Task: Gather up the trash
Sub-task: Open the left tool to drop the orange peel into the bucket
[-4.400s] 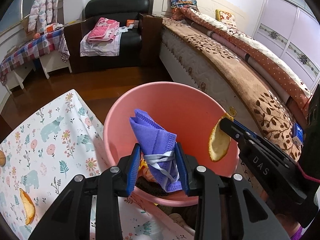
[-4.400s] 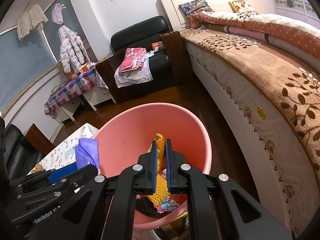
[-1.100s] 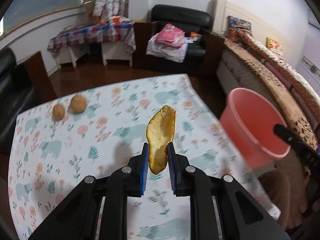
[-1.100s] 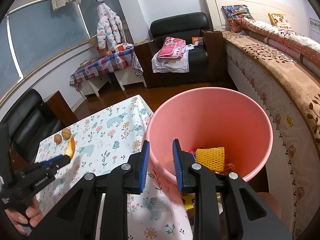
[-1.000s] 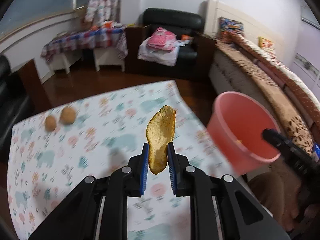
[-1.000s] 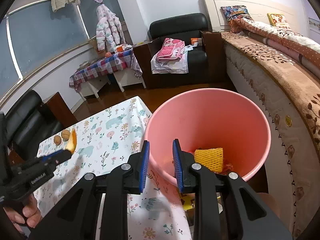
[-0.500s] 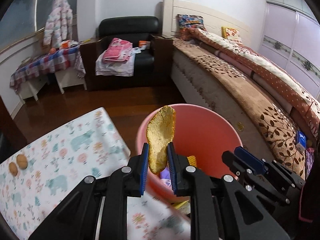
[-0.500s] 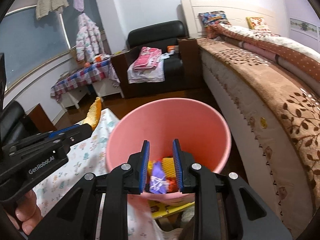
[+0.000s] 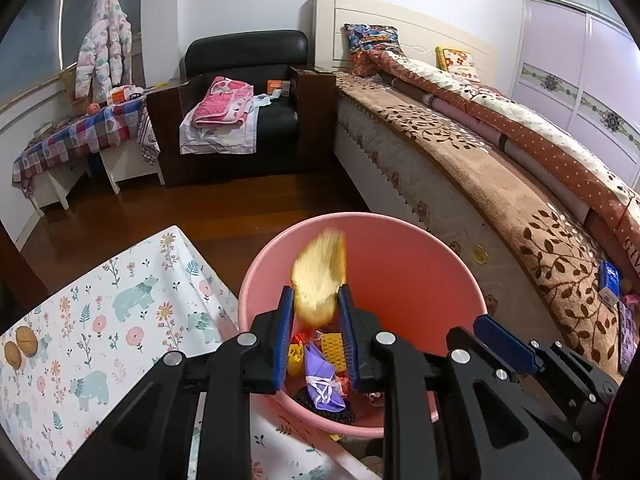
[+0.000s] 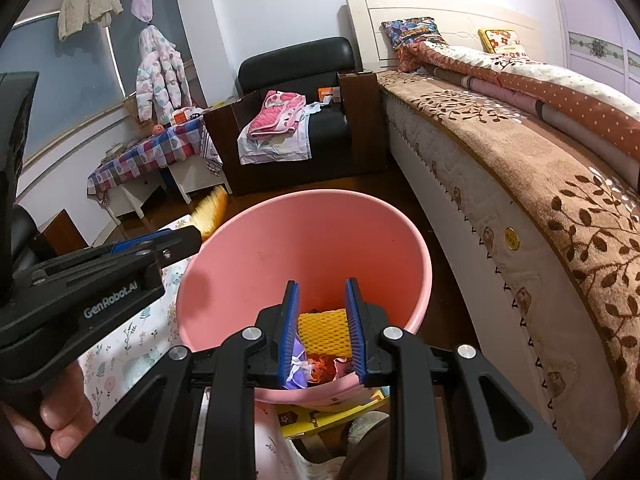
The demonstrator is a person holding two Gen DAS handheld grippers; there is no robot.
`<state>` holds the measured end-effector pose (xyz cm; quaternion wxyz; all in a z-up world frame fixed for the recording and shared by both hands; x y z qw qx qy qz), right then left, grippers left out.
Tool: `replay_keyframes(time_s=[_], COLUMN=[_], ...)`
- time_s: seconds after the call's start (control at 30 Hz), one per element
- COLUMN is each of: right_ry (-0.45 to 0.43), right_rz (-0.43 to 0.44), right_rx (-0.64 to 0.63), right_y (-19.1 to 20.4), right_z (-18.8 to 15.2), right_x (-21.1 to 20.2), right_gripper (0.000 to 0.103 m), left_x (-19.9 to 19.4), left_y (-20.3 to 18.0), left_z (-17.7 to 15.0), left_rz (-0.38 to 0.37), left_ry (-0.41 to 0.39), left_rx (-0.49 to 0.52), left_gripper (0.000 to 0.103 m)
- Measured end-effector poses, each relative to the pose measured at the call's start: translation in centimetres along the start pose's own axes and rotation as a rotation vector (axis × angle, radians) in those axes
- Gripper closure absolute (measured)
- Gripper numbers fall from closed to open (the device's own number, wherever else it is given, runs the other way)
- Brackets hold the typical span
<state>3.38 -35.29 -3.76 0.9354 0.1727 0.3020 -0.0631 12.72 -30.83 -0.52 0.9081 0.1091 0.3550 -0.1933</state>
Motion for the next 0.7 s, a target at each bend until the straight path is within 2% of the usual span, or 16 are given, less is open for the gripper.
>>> replay_keyframes(time_s=[0.43, 0.7], right_ry=[0.004, 0.000], right_rz=[-0.005, -0.002], right_rx=[0.004, 0.003], right_y=[-0.3, -0.4], right_z=[0.0, 0.1], right_x=[0.3, 0.2], right_gripper=[0.079, 0.079], left_x=[-0.5, -0.5], left_y=[-1.0, -1.0], left_z=[0.3, 0.2], left_rz=[0.016, 0.010], left_ry=[-0.053, -0.035], left_rx=[0.049, 0.050], left_gripper=[0.082, 0.082])
Point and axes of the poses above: each gripper's, at about its wrist camera, not at the fingertips, and x roughly the way its jaws point, y to its left, z to its top, the point moved 2 cm from there along x, roughly the way its jaws point, and after that the axes turned 9 degrees about z, right-handed, at the moved point
